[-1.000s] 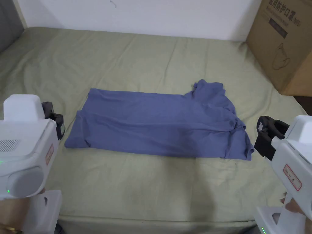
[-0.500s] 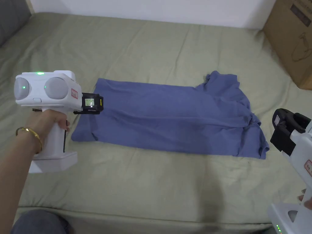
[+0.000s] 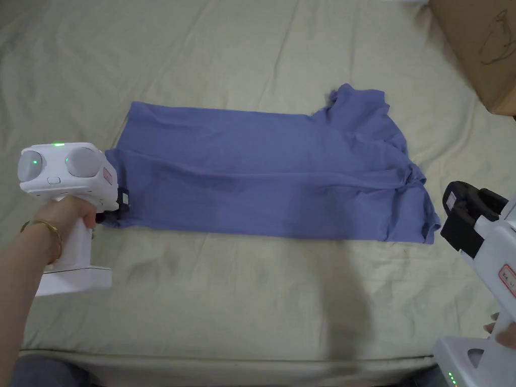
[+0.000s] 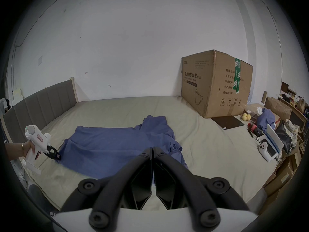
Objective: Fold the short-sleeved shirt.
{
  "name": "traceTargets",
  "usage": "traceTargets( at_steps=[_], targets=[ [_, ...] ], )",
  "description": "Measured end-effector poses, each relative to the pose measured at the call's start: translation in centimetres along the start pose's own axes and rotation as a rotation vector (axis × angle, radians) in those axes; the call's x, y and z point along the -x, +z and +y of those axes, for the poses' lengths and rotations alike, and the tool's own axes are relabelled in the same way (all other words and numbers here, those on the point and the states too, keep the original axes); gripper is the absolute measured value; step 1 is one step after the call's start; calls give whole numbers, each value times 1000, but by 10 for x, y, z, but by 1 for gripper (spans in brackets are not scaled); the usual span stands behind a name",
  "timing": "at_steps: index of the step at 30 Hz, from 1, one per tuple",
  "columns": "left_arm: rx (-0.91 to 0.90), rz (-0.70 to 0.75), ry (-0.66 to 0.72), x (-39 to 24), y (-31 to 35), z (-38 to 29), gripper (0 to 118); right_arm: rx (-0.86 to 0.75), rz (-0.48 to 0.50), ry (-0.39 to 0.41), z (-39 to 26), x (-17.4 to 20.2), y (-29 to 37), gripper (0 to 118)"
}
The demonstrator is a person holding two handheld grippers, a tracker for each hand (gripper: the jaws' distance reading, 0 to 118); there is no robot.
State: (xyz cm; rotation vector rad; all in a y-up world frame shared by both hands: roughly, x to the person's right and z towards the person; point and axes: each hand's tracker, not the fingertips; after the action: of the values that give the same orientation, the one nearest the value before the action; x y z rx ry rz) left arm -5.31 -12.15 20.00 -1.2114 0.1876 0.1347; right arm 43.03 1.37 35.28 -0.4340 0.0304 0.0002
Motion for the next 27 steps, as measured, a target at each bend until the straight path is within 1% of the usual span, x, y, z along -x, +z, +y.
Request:
traceTargets(
  at_steps=[1,2,5,8,9,10,11,12,13,14,15,16,19,21,22,23,24,25,26,27],
  targets=[
    [4,-7,15,-2,4,1,6,11,0,-2,-1,-1,-2,0],
    [0,6,21,-4,6,1,2,18,-1,-4,-1,-1,-4,0],
    [-65,-31,76,4,24,2,0,63,21,-27,6,-9,-15,0],
    [-144,-95,148,14,49,-1,0,183,29,-3,21,-21,-43,0],
    [-170,-110,157,16,56,-3,0,210,35,9,24,-26,-55,2],
    [-190,-118,158,17,62,-5,0,255,29,22,29,-29,-67,9],
    [-191,-120,152,18,66,-6,0,297,27,22,32,-34,-80,41],
    [-192,-118,150,18,71,-8,0,343,43,8,34,-38,-95,78],
    [-194,-119,148,18,73,-9,0,403,42,-2,33,-43,-113,107],
    [-196,-120,143,18,74,-10,0,460,25,-12,30,-47,-127,117],
    [-198,-120,140,18,74,-11,0,495,2,-41,26,-50,-140,115],
    [-197,-119,136,17,74,-10,0,523,-30,-45,23,-53,-154,115],
    [-187,-112,125,18,72,-13,0,656,-62,-48,0,-58,-186,115],
    [-176,-109,122,20,66,-11,0,724,-126,-62,-16,-62,-202,115],
    [-171,-107,122,21,65,-12,0,751,-159,-78,-25,-61,-204,113],
    [-167,-106,124,21,63,-13,0,761,-180,-95,-32,-63,-209,108],
    [-163,-104,126,20,62,-14,0,755,-188,-115,-37,-65,-212,101],
    [-158,-103,129,20,61,-15,0,754,-203,-129,-41,-67,-216,87],
    [-154,-102,133,21,59,-16,0,749,-208,-139,-46,-68,-216,62],
    [-148,-102,137,22,57,-16,0,729,-188,-166,-49,-69,-216,41]
  ],
)
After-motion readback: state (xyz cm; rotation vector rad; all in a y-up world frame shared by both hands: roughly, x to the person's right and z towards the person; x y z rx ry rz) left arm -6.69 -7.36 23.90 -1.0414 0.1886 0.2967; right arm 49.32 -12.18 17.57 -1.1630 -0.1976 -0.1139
